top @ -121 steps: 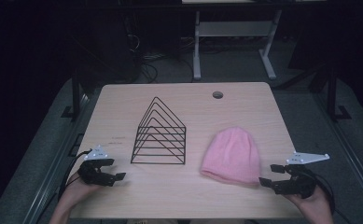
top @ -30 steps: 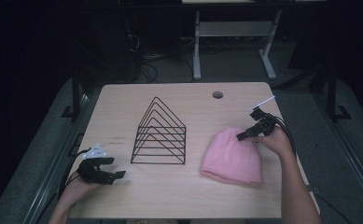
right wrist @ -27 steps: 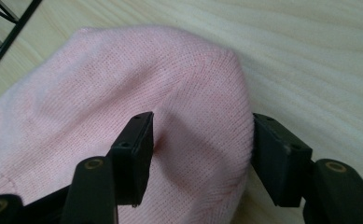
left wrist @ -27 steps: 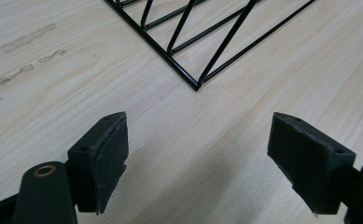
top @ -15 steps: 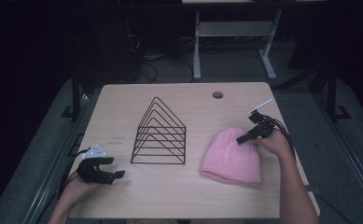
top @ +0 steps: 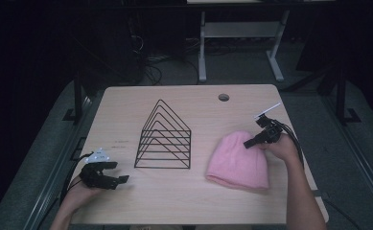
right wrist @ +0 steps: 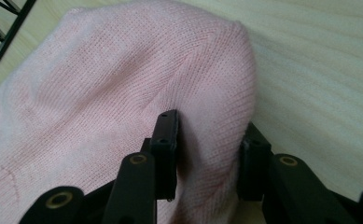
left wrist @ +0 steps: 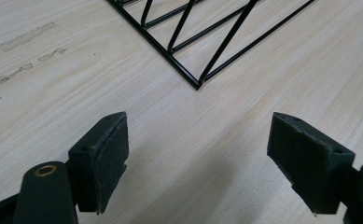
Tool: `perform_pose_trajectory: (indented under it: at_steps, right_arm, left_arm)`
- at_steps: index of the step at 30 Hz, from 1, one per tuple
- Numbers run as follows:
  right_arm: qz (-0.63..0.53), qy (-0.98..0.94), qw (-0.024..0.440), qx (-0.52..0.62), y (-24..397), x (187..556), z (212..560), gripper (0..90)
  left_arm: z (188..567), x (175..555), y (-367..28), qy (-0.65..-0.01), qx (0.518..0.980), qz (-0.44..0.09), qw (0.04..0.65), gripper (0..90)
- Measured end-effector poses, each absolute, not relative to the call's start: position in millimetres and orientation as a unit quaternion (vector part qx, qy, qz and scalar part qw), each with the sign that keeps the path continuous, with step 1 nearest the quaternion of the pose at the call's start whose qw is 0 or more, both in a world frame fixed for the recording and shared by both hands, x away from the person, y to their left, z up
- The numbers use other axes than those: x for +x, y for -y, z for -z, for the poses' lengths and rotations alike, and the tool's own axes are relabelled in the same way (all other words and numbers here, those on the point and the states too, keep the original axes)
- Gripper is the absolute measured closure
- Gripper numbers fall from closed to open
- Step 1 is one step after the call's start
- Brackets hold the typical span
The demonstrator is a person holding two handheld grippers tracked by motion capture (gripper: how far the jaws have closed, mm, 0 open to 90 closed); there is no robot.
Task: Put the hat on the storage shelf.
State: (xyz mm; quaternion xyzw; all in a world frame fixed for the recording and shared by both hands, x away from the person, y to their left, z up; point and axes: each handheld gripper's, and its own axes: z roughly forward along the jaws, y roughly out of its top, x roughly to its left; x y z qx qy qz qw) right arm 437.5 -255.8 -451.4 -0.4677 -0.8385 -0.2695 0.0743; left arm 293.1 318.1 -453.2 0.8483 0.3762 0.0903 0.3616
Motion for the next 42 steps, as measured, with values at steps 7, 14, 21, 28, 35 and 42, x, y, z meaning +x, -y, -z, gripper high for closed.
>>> perform_pose_trajectory:
  at_steps: [7, 14, 21, 28, 35, 42]
  right_arm:
    - [0.289, 0.830, 0.079, -0.471, 260.0, 435.2, 451.1, 73.5]
    - [0.296, 0.829, 0.083, -0.467, 260.4, 432.3, 446.7, 75.1]
    - [0.318, 0.832, 0.074, -0.449, 259.3, 425.1, 432.4, 75.9]
    - [0.352, 0.827, 0.071, -0.433, 257.9, 413.0, 412.1, 76.1]
    - [0.383, 0.827, 0.061, -0.408, 253.3, 399.7, 392.0, 76.4]
    - [0.393, 0.832, 0.051, -0.388, 247.9, 387.7, 375.3, 76.6]
  left_arm:
    - [453.2, 292.8, -318.0, -0.376, 0.848, -0.091, 0.362, 20.9]
    - [453.6, 293.1, -317.5, -0.377, 0.848, -0.090, 0.360, 21.1]
    - [453.0, 293.3, -316.1, -0.373, 0.851, -0.088, 0.359, 21.7]
    - [453.1, 293.8, -315.4, -0.373, 0.852, -0.086, 0.357, 22.2]
    - [451.0, 293.8, -312.8, -0.370, 0.853, -0.083, 0.360, 22.2]
    - [445.3, 294.3, -312.7, -0.367, 0.852, -0.074, 0.365, 22.6]
